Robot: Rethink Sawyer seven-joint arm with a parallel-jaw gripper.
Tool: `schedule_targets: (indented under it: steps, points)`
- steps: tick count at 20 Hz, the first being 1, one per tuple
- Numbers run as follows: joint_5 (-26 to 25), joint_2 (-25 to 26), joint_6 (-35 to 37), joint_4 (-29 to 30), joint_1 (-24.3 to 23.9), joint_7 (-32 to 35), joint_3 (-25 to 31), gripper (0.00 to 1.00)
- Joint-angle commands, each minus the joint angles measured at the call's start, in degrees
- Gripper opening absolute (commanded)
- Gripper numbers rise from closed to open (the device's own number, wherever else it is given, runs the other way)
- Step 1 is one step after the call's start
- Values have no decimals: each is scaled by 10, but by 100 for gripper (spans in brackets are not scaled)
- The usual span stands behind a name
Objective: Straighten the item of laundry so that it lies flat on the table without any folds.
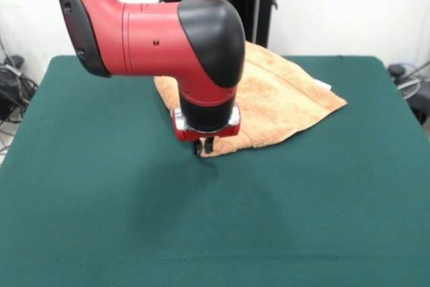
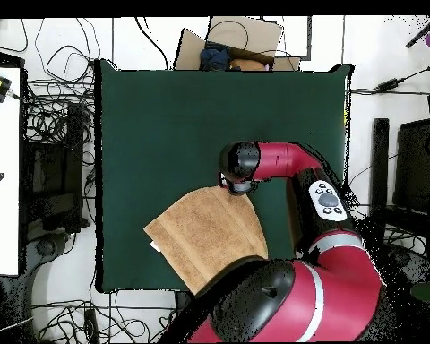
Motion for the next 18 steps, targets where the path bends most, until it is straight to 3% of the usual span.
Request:
schedule_targets:
  steps: [1,12,18]
  points:
    - [-43,-5,-50,-12,4,-87,44,0]
    - [-46,-10,-61,19,18,-32,32,0]
    - [-39,-20,-6,-3,25,-48,27,0]
